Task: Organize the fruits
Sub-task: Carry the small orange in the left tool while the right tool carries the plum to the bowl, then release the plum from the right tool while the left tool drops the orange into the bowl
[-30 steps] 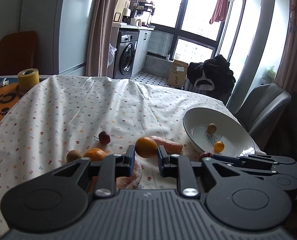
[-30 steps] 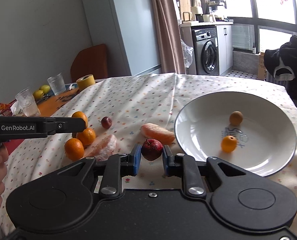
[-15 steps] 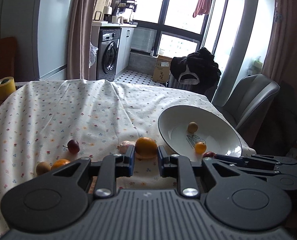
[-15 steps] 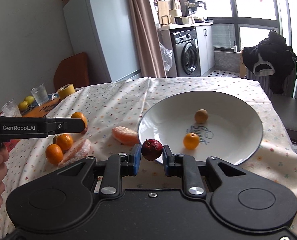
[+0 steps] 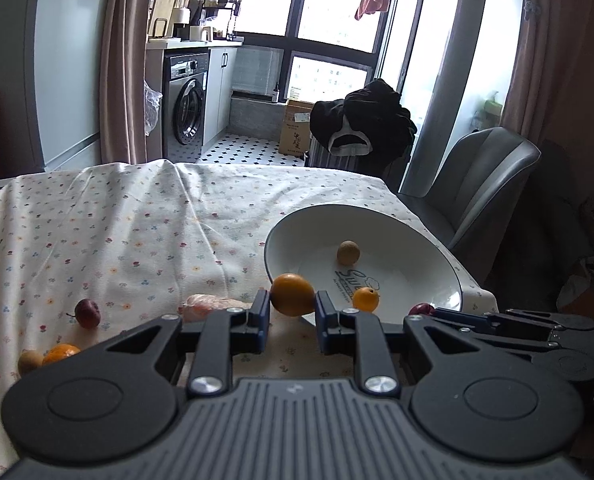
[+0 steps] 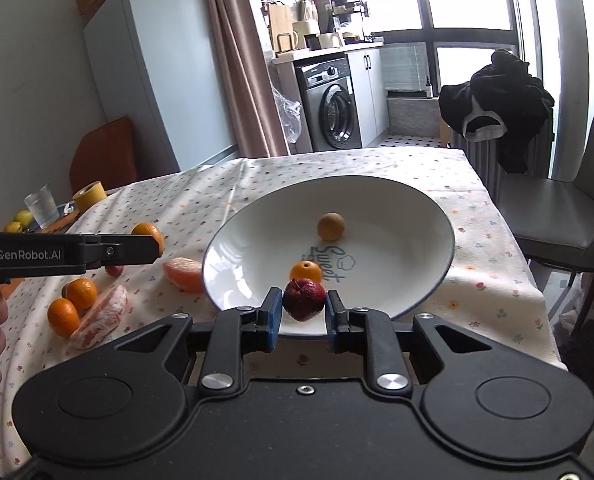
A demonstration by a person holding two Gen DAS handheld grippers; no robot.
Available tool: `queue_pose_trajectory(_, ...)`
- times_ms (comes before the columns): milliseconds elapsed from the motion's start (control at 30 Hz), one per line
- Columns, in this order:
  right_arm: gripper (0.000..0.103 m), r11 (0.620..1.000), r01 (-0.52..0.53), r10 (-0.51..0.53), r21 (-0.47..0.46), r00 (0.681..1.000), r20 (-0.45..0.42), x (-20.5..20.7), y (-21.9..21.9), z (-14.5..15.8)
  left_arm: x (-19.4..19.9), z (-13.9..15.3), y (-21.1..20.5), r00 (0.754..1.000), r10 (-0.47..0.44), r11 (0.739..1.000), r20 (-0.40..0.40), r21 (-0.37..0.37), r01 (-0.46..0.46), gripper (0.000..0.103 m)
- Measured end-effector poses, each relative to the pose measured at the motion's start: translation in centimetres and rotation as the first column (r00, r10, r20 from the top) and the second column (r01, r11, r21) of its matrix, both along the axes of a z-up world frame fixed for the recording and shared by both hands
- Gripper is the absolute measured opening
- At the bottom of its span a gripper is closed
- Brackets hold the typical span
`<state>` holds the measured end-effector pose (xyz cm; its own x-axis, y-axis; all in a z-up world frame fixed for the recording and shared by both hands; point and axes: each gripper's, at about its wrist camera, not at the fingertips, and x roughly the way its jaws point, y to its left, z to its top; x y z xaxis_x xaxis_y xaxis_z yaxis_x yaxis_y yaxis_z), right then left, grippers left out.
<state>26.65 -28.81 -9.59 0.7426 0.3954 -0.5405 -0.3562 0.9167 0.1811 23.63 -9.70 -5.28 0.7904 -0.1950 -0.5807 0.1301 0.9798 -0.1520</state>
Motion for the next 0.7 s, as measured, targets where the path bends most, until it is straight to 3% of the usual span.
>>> queue_pose_trajectory(167, 0.023, 1.000, 0.012, -0.012, -0.002, 1.000, -0.002, 0.4, -0.3, -0.2, 0.8, -0.4, -1.0, 1.000, -0.018, 1.000, -0.012, 0.009, 0.018, 0.022)
queue_pose_trajectory(300, 0.029, 1.000, 0.012, -0.012, 0.011, 1.000, 0.008, 0.4, -0.7, -0.1, 1.4, -0.7, -1.9, 0.999, -0.030, 0.999, -0.019, 0.021, 0.031, 0.022)
queue_pose_trajectory(700, 0.030, 0.999, 0.016, -0.016, 0.032, 1.000, 0.003, 0.1, -1.7, 0.0, 2.4, -0.9, -3.7, 0.997, -0.068, 0.997, -0.022, 0.021, 0.068, 0.022)
